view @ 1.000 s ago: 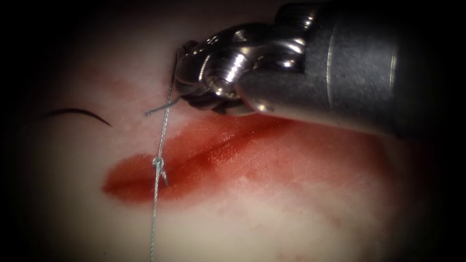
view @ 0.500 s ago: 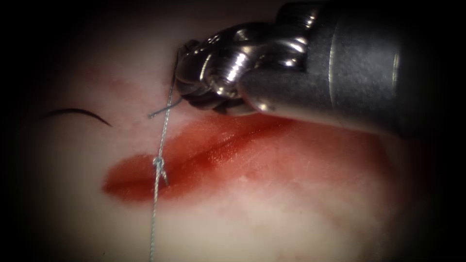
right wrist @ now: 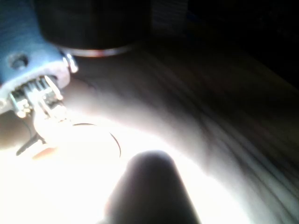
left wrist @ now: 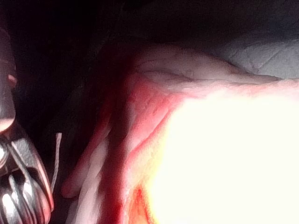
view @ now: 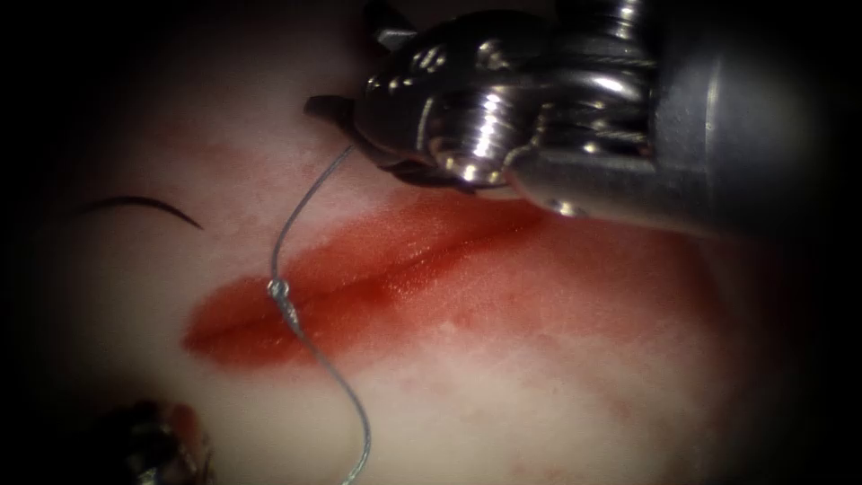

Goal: Wound Closure
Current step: Wrap the suture once around the tool.

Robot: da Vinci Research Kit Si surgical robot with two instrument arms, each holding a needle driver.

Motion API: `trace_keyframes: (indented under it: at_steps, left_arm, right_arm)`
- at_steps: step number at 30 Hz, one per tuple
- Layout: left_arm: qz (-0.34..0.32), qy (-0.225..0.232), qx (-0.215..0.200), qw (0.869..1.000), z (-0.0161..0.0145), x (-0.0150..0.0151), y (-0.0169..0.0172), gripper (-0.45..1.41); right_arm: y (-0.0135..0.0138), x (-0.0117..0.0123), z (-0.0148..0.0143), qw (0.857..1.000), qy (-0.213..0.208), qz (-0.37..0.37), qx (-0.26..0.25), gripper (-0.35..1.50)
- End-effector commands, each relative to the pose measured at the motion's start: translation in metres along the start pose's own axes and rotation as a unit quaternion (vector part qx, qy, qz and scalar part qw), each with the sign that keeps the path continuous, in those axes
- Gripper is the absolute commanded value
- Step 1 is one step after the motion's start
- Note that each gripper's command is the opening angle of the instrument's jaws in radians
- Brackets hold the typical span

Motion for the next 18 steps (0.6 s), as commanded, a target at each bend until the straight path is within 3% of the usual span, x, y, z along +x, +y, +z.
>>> trace_keyframes:
  at_steps: [1,3,8,12,14,15,16,18]
  left_arm:
    - [-0.004,-0.01,-0.013,1.0,-0.0015,-0.0005,0.0006,-0.45]
    - [-0.008,-0.02,-0.028,0.999,-0.0026,-0.0002,0.0012,-0.45]
    - [-0.011,-0.041,-0.048,0.998,-0.0056,0.0009,0.0018,-0.45]
    - [-0.009,-0.055,-0.059,0.997,-0.0075,0.0013,0.0016,-0.45]
    - [-0.008,-0.057,-0.059,0.997,-0.0077,0.0013,0.0015,-0.45]
    - [-0.003,-0.058,-0.06,0.996,-0.0077,0.0012,0.0015,-0.45]
    - [-0.004,-0.056,-0.06,0.997,-0.0076,0.0012,0.0014,-0.45]
    - [0.006,-0.059,-0.062,0.996,-0.0075,0.001,0.0014,-0.45]
  right_arm:
    - [0.0004,0.001,-0.0007,0.999,0.025,0.014,0.036,1.23]
    - [0.0007,0.0008,-0.0019,0.995,0.049,0.022,0.085,1.25]
    - [0.0007,0.0,-0.0044,0.978,0.089,0.034,0.188,1.08]
    - [0.0016,-0.0005,-0.006,0.961,0.11,0.021,0.253,0.71]
    - [0.0021,-0.0002,-0.0062,0.955,0.116,0.016,0.273,0.61]
    - [0.0023,-0.0001,-0.0062,0.95,0.122,0.007,0.288,0.04]
    - [0.0024,0.0,-0.0062,0.946,0.127,-0.001,0.299,-0.35]
    - [0.0023,0.0002,-0.006,0.94,0.127,-0.003,0.316,-0.35]
